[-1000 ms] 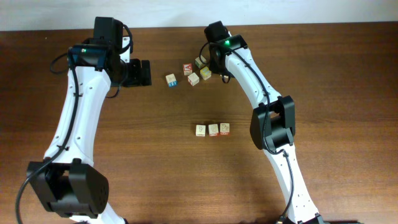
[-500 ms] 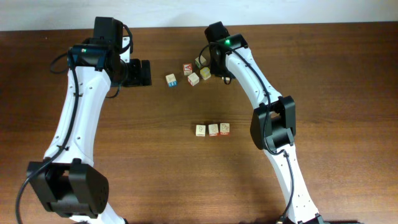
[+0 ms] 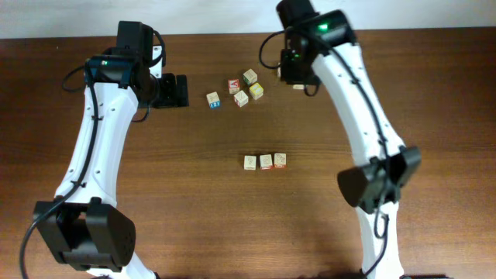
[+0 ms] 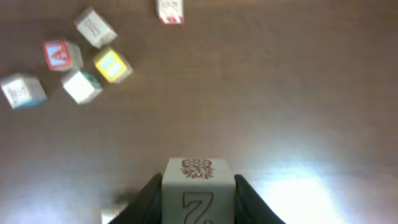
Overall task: Rotate 5 blocks
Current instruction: 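Reach the right gripper to the upper right and grasp the pineapple block, then lower the pineapple block at the right end of the row, release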
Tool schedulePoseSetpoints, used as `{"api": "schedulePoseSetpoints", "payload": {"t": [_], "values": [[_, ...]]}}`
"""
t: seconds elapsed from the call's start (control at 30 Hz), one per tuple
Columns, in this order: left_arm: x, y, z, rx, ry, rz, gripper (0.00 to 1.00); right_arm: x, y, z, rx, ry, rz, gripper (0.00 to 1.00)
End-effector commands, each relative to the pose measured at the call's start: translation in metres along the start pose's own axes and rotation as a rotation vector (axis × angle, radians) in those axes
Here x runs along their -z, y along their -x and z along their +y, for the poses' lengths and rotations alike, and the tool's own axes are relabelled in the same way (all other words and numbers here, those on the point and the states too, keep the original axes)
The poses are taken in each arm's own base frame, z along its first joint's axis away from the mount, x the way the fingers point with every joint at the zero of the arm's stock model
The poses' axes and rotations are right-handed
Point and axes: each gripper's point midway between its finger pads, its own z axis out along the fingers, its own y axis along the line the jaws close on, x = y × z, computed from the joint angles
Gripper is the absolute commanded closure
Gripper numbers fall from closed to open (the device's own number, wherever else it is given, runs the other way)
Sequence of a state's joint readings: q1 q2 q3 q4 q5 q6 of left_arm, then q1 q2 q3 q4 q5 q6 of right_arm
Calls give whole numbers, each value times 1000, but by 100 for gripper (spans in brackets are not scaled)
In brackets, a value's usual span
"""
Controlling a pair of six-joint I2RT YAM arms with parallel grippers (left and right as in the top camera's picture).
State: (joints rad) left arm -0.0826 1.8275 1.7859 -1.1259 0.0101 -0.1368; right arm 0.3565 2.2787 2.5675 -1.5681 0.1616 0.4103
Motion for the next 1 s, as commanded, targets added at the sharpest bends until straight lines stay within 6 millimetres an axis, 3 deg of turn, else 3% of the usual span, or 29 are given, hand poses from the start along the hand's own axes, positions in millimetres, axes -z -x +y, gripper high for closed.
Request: {"api": "schedulePoseSetpoints", "payload": {"t": [0.0, 0.33, 0.6, 0.97], "values": [[4, 6, 1, 13, 5, -17, 1, 20, -13, -28, -13, -29, 45, 72], [4, 6, 1, 13, 5, -17, 1, -22, -62, -39, 32, -39, 301, 72], [4, 6, 1, 13, 5, -17, 1, -82, -108, -9, 71, 53, 456, 73], [4, 6, 1, 13, 5, -17, 1, -104, -147, 17, 123, 73, 532, 73]]}}
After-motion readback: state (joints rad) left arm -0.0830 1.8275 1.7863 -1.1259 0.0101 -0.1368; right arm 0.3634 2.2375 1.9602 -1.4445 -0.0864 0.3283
